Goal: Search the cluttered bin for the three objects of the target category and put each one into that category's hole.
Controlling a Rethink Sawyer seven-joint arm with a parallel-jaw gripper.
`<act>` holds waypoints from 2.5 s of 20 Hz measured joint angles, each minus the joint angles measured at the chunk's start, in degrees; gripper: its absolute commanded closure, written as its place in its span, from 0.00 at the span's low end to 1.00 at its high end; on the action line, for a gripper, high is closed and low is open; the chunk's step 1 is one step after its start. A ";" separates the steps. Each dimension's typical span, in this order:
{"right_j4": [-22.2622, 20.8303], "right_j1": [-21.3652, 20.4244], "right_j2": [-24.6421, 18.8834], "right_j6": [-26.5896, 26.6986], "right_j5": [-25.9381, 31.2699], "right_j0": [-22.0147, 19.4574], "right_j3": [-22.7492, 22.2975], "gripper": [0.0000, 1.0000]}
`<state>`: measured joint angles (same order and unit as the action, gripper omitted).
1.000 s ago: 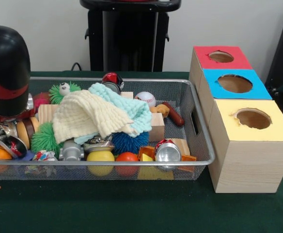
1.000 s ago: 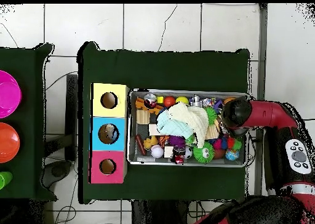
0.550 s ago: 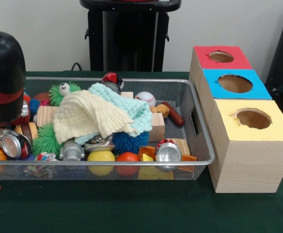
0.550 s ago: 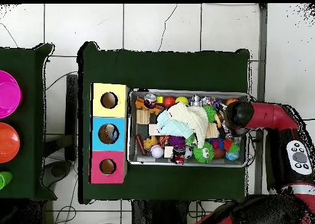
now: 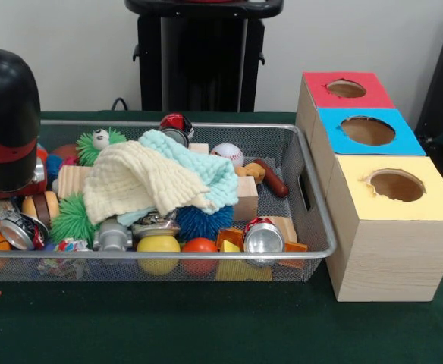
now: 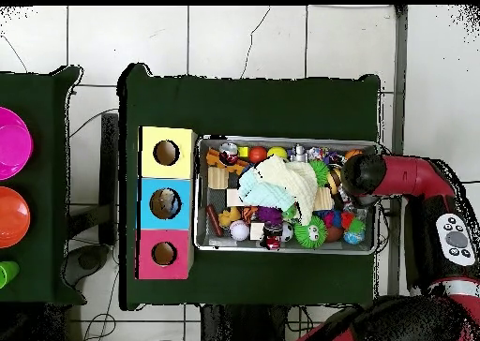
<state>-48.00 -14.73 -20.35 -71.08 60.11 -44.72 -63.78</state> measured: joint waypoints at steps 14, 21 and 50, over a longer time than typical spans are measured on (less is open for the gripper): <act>1.06 0.57 -0.02 0.00 1.63 -0.08 1.17 1.00; 3.01 0.74 -0.02 0.17 1.65 -0.87 1.32 1.00; 4.05 1.24 -0.02 1.33 2.51 -1.15 2.44 0.00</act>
<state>-43.95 -13.48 -20.38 -69.75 62.62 -45.87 -61.34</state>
